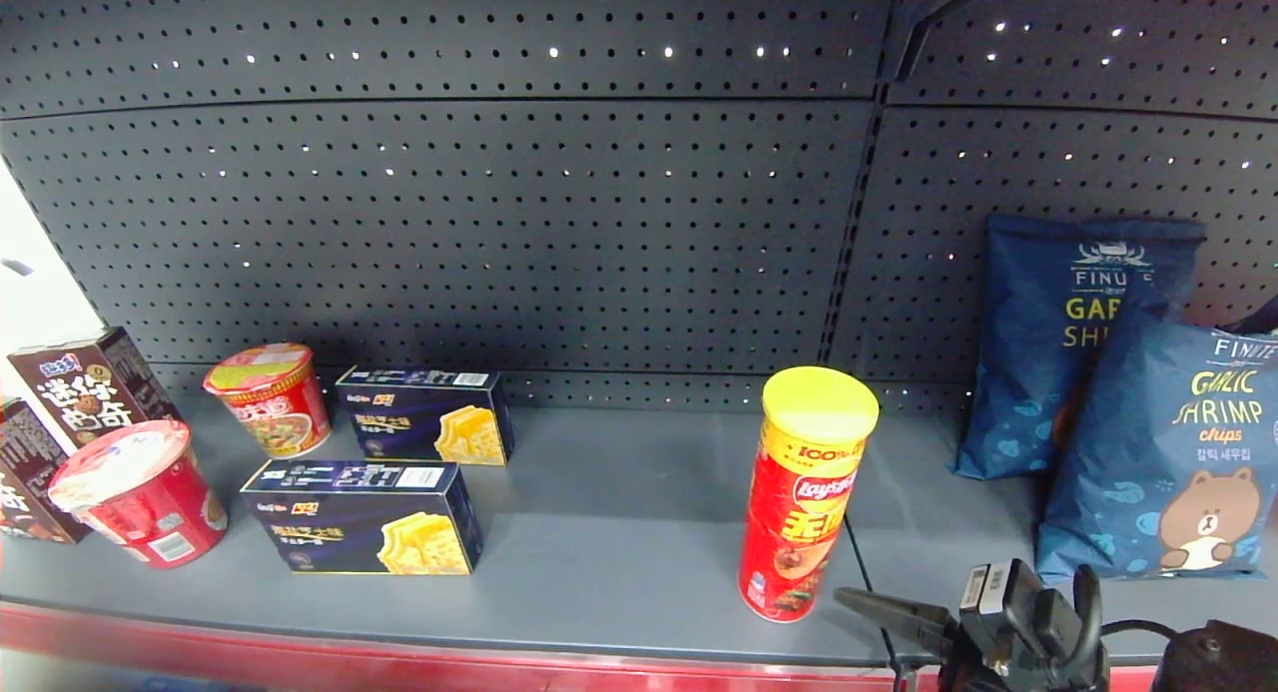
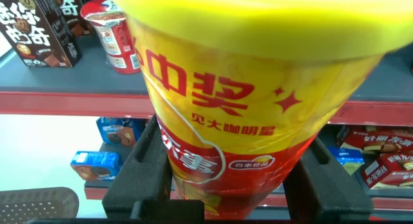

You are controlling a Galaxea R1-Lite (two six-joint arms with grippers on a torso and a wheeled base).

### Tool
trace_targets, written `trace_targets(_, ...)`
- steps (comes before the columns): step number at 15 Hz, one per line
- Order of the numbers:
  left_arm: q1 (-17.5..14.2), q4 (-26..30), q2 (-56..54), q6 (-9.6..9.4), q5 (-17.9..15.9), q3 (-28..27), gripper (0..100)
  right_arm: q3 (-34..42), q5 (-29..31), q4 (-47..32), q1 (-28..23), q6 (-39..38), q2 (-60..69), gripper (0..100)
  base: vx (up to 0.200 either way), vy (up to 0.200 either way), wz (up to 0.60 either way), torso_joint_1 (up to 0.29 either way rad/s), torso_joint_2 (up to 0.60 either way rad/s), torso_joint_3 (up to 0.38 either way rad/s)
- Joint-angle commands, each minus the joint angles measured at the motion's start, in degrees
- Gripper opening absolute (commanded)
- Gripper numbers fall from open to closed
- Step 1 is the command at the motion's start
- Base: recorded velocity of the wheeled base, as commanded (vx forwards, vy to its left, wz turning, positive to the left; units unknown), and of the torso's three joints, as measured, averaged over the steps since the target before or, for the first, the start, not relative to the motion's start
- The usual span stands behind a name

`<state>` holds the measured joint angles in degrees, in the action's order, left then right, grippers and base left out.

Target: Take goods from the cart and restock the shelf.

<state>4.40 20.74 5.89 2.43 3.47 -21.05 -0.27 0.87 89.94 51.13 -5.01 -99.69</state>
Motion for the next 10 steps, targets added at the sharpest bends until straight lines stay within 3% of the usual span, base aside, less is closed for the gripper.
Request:
trace_targets(1, 0.0, -0.2, 0.0, 0.12, 0.0, 0.8, 0, -0.6, -0.1, 0.1, -6.6, 1.6, -0.9, 100, 0.000, 0.000, 0.00, 0.000, 0.00, 0.000)
trace_targets(3, 0.0, -0.3, 0.0, 0.65, 0.0, 1.2, 0, -1.7, -0.5, 0.1, -12.1, 3.4, -2.0, 100, 0.000, 0.000, 0.00, 0.000, 0.00, 0.000)
trace_targets(10, 0.0, -0.3, 0.0, 1.88, 0.0, 1.8, 0, -1.1, 0.0, 0.1, -18.6, 3.6, -2.0, 100, 0.000, 0.000, 0.00, 0.000, 0.00, 0.000)
